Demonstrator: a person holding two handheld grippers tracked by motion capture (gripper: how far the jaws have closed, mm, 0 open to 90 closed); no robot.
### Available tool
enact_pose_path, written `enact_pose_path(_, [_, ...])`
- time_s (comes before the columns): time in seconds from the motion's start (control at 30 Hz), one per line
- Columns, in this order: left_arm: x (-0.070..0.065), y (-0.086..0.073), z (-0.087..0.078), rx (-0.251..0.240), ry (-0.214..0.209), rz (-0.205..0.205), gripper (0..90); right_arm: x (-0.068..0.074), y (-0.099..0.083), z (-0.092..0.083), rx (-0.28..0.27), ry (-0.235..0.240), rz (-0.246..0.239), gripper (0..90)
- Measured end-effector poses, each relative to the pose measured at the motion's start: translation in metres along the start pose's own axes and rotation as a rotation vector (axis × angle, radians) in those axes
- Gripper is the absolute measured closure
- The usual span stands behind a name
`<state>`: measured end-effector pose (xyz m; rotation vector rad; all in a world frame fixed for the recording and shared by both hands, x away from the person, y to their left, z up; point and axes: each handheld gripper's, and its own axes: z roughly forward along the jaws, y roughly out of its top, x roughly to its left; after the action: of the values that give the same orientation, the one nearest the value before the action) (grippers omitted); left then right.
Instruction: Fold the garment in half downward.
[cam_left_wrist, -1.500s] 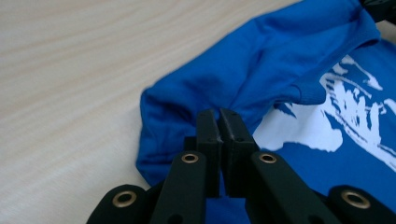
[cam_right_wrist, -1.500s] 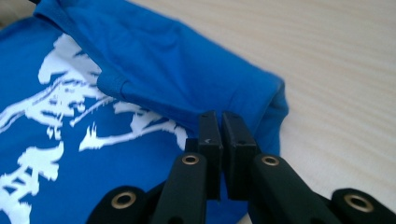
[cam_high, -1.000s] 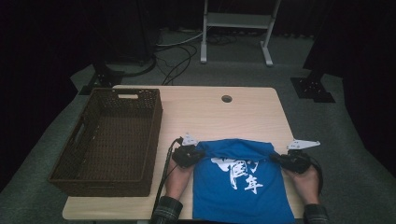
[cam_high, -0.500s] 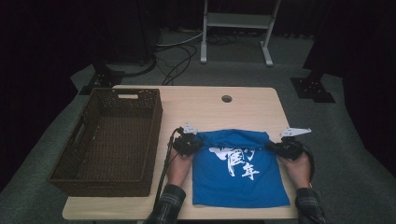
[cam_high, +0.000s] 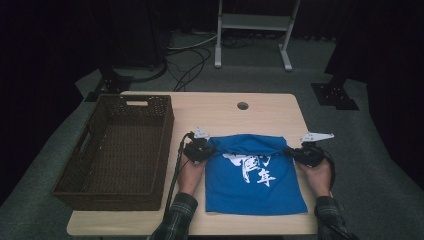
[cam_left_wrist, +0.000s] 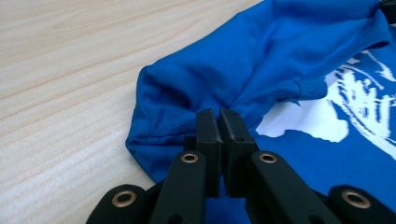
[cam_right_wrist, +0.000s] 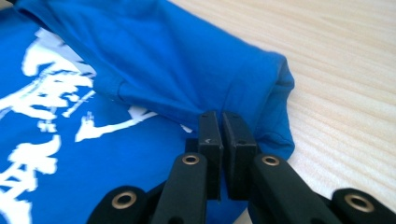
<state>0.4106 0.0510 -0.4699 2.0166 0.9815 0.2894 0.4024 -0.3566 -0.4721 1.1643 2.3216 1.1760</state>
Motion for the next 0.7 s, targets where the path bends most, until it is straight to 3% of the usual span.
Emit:
enact_pose_path(0.17, [-0.015, -0.008, -0.017, -0.046, -0.018, 0.015, 87.3, 0.012, -0.01, -0.017, -0.045, 0.005, -0.022, 86.9])
enact_pose_path(0.43, [-0.037, -0.011, -0.038, -0.08, -0.033, 0.057, 87.3, 0.023, -0.022, -0.047, -0.104, -0.003, -0.038, 87.0])
enact_pose_path(0.7, [-0.052, -0.013, -0.051, -0.092, -0.045, 0.084, 87.3, 0.035, -0.031, -0.069, -0.125, -0.005, -0.051, 87.0])
